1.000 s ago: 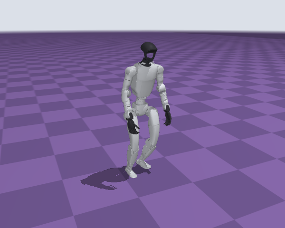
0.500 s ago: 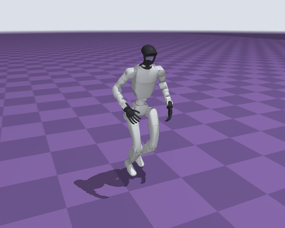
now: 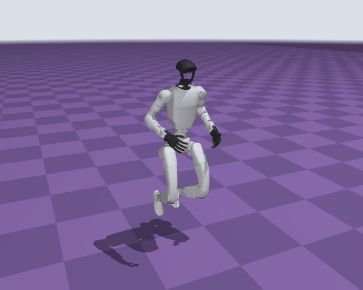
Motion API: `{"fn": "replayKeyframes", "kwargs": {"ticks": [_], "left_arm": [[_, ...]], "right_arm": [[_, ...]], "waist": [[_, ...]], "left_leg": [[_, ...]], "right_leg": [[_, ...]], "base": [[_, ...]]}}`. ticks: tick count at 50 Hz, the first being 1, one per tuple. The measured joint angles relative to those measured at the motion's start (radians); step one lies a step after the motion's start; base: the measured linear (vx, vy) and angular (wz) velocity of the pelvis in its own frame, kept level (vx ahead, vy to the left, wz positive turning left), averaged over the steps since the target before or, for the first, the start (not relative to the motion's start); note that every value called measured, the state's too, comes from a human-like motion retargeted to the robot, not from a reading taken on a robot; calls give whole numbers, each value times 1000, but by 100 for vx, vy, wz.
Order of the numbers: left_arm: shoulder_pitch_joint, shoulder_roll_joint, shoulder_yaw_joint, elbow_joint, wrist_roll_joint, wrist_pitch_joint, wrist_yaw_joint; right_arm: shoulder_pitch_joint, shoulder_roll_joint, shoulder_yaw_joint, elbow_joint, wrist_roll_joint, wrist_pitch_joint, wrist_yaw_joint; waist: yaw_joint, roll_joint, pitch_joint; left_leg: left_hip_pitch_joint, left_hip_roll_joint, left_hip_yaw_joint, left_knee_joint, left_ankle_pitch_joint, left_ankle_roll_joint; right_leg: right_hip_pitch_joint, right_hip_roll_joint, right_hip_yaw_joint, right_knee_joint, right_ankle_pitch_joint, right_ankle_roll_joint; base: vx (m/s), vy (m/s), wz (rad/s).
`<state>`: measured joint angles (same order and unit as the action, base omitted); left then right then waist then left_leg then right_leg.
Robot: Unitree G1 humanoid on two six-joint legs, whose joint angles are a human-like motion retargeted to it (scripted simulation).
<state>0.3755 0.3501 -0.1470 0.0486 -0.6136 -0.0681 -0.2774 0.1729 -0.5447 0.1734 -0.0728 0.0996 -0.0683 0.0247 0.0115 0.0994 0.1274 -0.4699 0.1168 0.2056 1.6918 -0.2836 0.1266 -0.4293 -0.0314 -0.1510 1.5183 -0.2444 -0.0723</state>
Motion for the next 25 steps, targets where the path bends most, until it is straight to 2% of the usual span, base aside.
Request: {"fn": "replayKeyframes", "kwargs": {"ticks": [2,5,8,10,13,15,18,20,22,25], "left_arm": [[-22,-5,20,-50,-20,-27,36],[-56,-17,26,-100,-73,-80,88],[-104,-6,10,-120,-87,-133,110],[-132,7,1,-123,-84,-154,109],[-130,27,1,-114,-81,-146,92],[-105,42,-2,-99,-64,-131,81],[-133,90,11,-11,-7,-91,66],[-150,121,-3,53,37,-68,65],[-171,145,-30,106,61,-43,68],[-162,158,-82,143,91,-7,72]], "right_arm": [[15,-12,-36,-12,19,-27,-41],[50,-27,-80,-17,55,-55,-69],[78,-35,-106,-7,112,-64,-61],[91,-35,-120,2,138,-68,-54],[103,-41,-128,1,128,-70,-47],[111,-45,-126,-11,88,-72,-51],[42,-64,-111,-3,-7,-57,-94],[-12,-71,-81,-7,-44,-49,-123],[-84,-77,-30,-21,-41,-39,-135],[-155,-78,52,-49,-10,-25,-111]], "waist": [[0,-9,10],[-2,-27,19],[-8,-46,1],[-9,-54,-18],[-9,-60,-8],[-5,-59,2],[-3,-53,62],[-14,-51,85],[-28,-43,94],[-34,-19,69]], "left_leg": [[-46,-2,-12,-41,-71,1],[-81,-37,-45,-286,-141,-43],[-95,-90,-90,-598,-109,-116],[-114,-113,-118,-713,-83,-144],[-151,-126,-148,-605,-191,-118],[-182,-123,-150,-457,-330,-73],[-173,-132,-136,-279,-523,-32],[-149,-129,-118,-234,-582,-12],[-93,-131,-106,-291,-571,-8],[-9,-122,-91,-446,-459,-35]], "right_leg": [[-48,10,-7,-2,-71,-16],[-103,34,-2,-164,-149,-1],[-147,69,23,-423,-144,64],[-181,93,50,-540,-131,100],[-226,123,84,-458,-222,89],[-254,131,93,-319,-361,46],[-247,118,99,-126,-566,-16],[-224,122,116,-77,-620,-23],[-175,125,135,-126,-586,-2],[-104,133,166,-280,-413,61]], "base": [[40,16,13],[42,15,0],[44,13,-2],[43,13,1],[39,14,-1],[37,16,0],[36,17,9],[31,17,20],[29,17,11],[24,15,-17]]}}
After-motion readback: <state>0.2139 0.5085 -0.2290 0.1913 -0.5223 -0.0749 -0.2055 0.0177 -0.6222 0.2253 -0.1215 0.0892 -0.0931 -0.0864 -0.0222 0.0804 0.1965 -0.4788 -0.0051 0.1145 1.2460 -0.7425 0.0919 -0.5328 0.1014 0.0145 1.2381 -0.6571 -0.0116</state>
